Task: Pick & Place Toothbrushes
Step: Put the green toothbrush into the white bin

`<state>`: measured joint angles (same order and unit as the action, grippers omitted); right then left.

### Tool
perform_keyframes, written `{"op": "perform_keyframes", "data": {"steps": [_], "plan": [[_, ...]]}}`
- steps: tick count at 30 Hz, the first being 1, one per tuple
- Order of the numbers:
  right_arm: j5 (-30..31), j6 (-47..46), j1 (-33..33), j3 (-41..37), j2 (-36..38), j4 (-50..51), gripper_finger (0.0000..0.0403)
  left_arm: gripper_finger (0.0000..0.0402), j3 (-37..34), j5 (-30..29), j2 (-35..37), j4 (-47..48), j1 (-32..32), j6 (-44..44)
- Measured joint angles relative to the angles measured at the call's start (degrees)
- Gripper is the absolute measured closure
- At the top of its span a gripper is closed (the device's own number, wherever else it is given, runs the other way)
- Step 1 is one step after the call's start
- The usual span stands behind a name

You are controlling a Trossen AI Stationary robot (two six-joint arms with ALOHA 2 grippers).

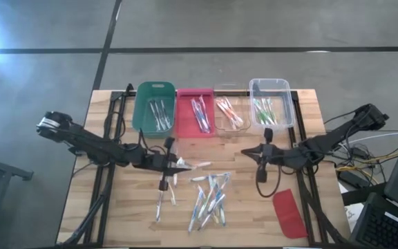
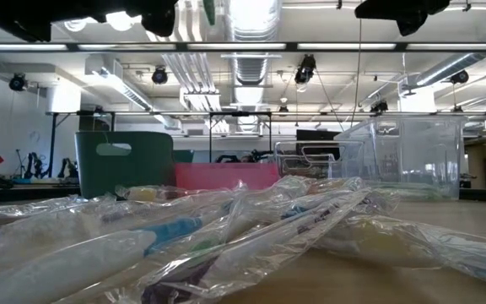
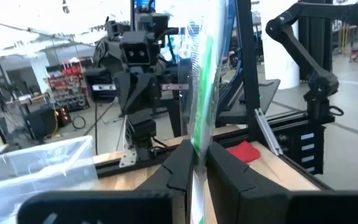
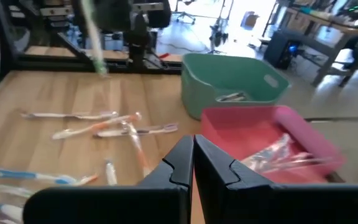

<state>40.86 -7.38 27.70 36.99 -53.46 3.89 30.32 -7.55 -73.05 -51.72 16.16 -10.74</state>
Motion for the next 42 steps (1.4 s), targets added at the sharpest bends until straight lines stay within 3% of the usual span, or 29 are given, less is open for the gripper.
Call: {"op": "perform_keyframes", "data": {"steps": [7,15,22,25,34,42], "plan": [[-2.31,-0.48,0.04,0.01,-5.93,-7.18,0.0371,0.0365,1.26,0.02,-1.37,-0.65,-0.11,-0.36],[-2.47,-6.42,0.05,0.07,-12.11,-14.53,0.0322,0.0365,7.59,-0.09,-9.40,-0.53,0.20,-5.56],[-10.59,-6.54,0.17,0.06,-18.22,-20.27,0.0276,0.0365,10.29,-1.80,-12.94,-0.36,0.20,-6.57],[-11.21,-4.62,0.15,0.18,-20.39,-22.99,0.0258,0.0365,10.39,-1.79,-12.97,-0.77,0.22,-5.99],[-10.88,-0.75,-0.39,6.25,-26.76,-23.22,0.0218,0.0365,10.39,-0.42,-12.97,-0.14,0.22,-5.41],[-10.53,3.27,-1.72,11.91,-32.16,-23.05,0.0208,0.0365,10.36,0.65,-12.97,0.08,0.22,-4.93]]}}
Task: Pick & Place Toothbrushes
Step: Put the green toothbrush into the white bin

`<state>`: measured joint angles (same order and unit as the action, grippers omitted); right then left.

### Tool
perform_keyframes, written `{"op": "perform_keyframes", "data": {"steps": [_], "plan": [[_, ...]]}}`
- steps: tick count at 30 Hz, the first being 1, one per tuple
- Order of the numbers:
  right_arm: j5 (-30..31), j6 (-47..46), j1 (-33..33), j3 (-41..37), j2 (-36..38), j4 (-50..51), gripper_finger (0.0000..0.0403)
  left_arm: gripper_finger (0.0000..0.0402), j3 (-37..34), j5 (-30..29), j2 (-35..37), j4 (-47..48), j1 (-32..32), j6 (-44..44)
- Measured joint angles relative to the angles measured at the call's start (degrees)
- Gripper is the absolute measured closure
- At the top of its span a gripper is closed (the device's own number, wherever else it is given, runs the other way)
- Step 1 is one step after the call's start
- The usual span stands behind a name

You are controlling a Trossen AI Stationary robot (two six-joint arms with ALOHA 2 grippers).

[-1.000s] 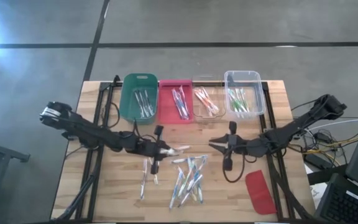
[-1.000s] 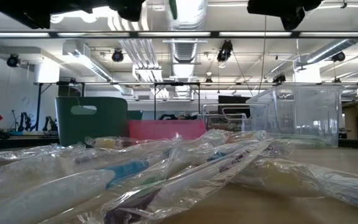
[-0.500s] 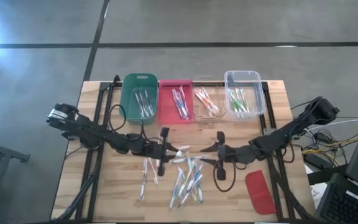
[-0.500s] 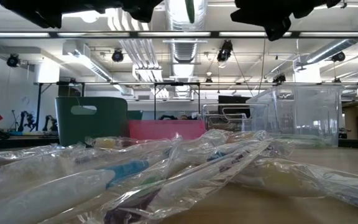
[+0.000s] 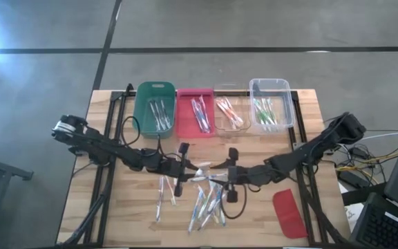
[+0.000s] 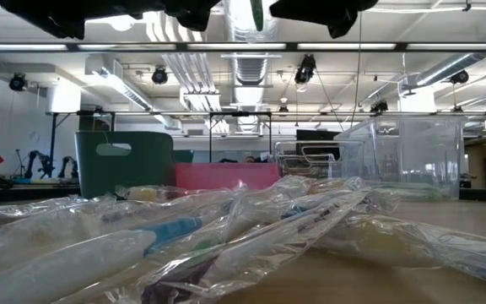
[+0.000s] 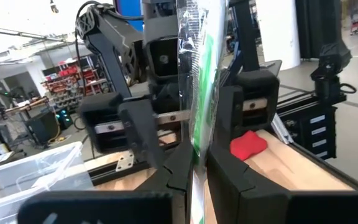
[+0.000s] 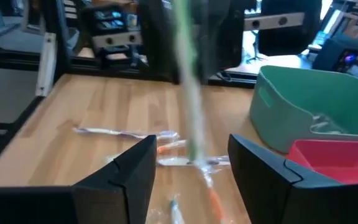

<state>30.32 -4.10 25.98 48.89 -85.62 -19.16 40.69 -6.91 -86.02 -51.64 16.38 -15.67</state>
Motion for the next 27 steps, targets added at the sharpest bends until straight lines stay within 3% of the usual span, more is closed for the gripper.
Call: {"op": "perform_keyframes", "data": {"steps": [14,27], "plan": [[0.38,2.49,-2.04,6.30,-7.47,0.49,0.0262,0.0365,-0.07,1.65,0.00,-0.31,0.00,0.88],[0.00,2.85,-1.99,6.90,-6.70,1.87,0.0381,0.0365,-0.09,1.39,0.02,-0.11,-0.02,0.86]]}}
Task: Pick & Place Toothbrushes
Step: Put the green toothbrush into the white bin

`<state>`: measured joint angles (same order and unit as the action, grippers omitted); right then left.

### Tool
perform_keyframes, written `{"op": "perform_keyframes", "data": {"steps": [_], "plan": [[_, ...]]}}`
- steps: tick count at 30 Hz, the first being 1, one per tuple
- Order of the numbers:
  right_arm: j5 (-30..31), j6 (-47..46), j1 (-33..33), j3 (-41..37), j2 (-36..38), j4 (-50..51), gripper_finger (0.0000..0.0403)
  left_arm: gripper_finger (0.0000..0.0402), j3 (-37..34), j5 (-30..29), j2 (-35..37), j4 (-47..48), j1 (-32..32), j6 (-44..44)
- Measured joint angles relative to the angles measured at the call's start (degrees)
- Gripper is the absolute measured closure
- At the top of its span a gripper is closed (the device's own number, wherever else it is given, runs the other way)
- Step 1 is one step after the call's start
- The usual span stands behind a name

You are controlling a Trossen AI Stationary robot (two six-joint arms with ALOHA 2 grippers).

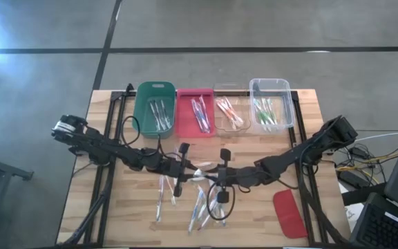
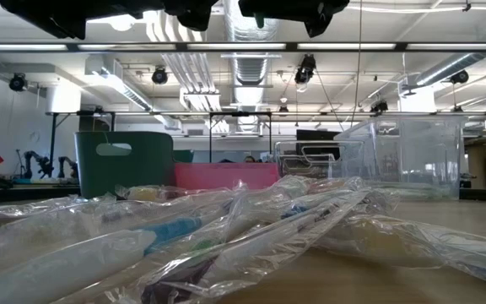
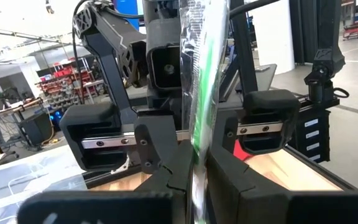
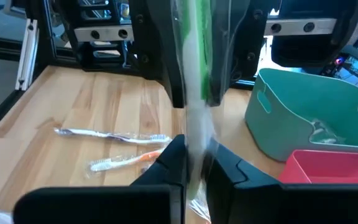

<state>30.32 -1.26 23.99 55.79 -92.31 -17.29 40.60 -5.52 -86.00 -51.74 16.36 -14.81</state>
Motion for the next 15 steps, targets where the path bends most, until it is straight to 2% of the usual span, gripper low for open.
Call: {"op": "perform_keyframes", "data": {"steps": [9,15], "plan": [[-0.19,-0.04,0.00,-0.06,0.33,0.93,0.0371,0.0358,0.00,1.13,0.00,0.91,0.00,2.75],[-0.13,1.27,0.02,-0.07,0.98,2.57,0.0383,0.0305,0.00,1.64,0.06,3.31,0.02,4.22]]}}
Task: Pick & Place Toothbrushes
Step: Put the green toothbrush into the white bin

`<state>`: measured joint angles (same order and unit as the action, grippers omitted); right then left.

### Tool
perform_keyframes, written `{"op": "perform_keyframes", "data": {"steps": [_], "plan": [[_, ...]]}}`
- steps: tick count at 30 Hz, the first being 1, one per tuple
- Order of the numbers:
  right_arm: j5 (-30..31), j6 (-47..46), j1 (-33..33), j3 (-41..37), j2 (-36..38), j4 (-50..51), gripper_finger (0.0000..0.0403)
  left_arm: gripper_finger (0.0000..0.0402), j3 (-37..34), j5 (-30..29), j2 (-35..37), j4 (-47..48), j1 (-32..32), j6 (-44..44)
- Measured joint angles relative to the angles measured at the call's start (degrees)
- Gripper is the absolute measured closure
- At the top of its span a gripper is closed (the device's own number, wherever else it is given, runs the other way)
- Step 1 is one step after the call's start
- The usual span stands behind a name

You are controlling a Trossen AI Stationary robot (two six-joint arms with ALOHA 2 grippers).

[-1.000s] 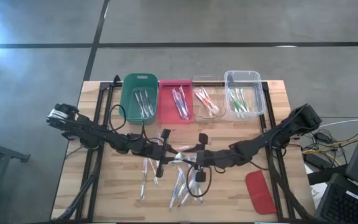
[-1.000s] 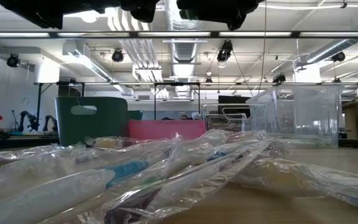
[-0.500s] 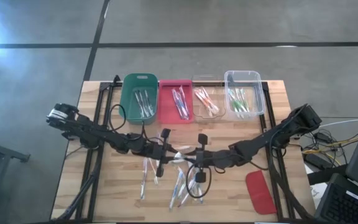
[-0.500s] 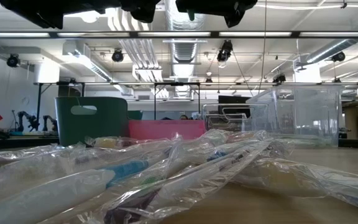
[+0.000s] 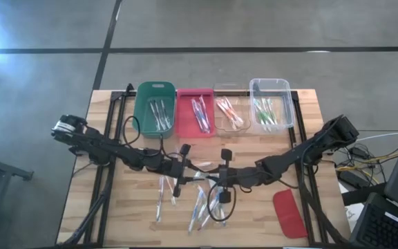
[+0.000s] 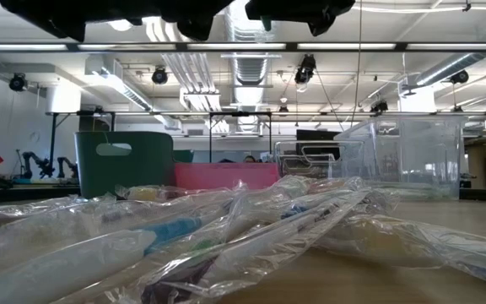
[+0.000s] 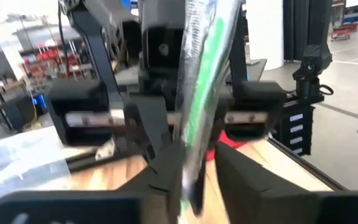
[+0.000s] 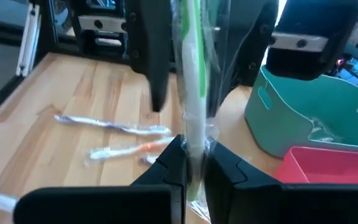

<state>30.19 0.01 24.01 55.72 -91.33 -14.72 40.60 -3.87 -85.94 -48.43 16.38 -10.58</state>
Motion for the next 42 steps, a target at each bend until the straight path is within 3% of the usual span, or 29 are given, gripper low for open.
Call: {"op": "perform_keyframes", "data": {"steps": [6,11,18,21,26,31,42], "plan": [[0.87,-3.05,-0.07,1.90,3.50,10.09,0.0378,0.0230,-0.13,-0.14,1.80,7.85,0.07,1.32],[2.48,-7.19,-0.12,4.68,6.92,24.97,0.0380,0.0203,-0.15,-0.93,6.76,13.84,0.07,1.26],[19.56,-11.38,-1.16,11.32,11.42,50.06,0.0379,0.0204,-0.62,-5.03,10.45,25.61,0.00,4.69],[23.15,-16.85,-3.41,14.88,12.88,60.11,0.0379,0.0206,-0.68,-5.16,10.29,26.99,0.00,5.49],[23.59,-23.24,-10.00,19.35,15.17,70.91,0.0379,0.0206,-0.66,-5.19,10.17,26.69,0.00,5.54],[22.24,-23.60,-17.63,21.80,17.32,76.38,0.0379,0.0206,-0.66,-5.19,10.15,26.63,0.00,6.22],[14.43,-21.00,-32.72,21.46,19.57,81.04,0.0378,0.0207,-0.66,-5.19,10.10,26.63,0.00,6.27]]}}
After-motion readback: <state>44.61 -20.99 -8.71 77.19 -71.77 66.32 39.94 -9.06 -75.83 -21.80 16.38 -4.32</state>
